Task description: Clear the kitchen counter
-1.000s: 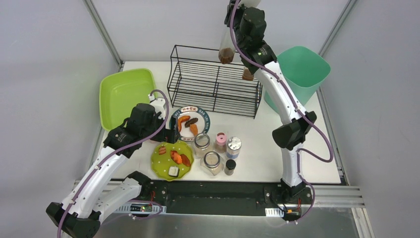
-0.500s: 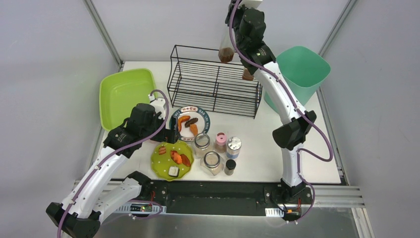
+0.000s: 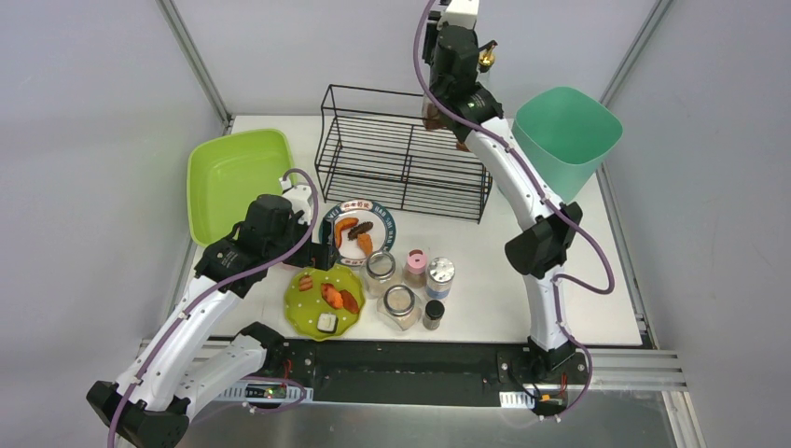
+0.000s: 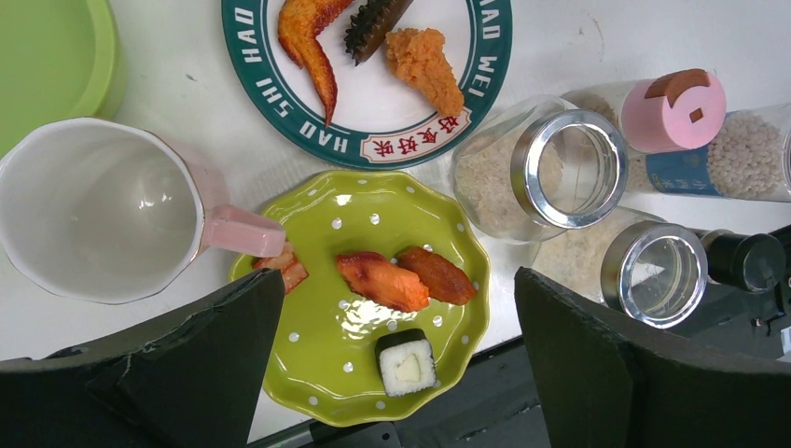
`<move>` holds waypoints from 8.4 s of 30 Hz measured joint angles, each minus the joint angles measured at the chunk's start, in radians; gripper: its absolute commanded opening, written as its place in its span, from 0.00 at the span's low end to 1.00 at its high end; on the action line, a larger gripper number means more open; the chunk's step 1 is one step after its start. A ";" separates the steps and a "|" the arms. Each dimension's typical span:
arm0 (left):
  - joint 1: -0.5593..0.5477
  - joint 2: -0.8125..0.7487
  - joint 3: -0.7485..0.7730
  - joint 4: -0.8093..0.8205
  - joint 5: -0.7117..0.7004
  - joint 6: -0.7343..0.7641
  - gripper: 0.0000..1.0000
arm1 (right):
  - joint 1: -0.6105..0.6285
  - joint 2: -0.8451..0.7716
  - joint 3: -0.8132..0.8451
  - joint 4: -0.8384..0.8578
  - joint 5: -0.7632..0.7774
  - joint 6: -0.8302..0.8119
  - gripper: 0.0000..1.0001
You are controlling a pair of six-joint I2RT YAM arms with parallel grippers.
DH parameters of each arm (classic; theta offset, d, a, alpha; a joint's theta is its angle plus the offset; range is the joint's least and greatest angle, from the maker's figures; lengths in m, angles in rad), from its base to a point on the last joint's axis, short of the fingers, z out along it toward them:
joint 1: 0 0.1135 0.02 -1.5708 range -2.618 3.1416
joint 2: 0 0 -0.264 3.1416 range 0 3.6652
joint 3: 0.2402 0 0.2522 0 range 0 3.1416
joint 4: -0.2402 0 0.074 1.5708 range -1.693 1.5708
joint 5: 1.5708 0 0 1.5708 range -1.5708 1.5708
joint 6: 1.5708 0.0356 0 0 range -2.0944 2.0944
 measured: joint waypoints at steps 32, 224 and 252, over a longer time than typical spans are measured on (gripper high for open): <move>0.000 -0.002 0.000 0.000 0.000 0.000 1.00 | -0.014 0.004 -0.113 -0.097 0.061 0.100 0.00; 0.000 0.007 -0.012 0.000 0.002 -0.001 1.00 | 0.144 -0.035 -0.053 -0.456 -0.079 0.305 0.00; 0.000 0.006 -0.012 0.000 0.002 -0.001 1.00 | 0.141 -0.073 -0.073 -0.488 -0.079 0.342 0.00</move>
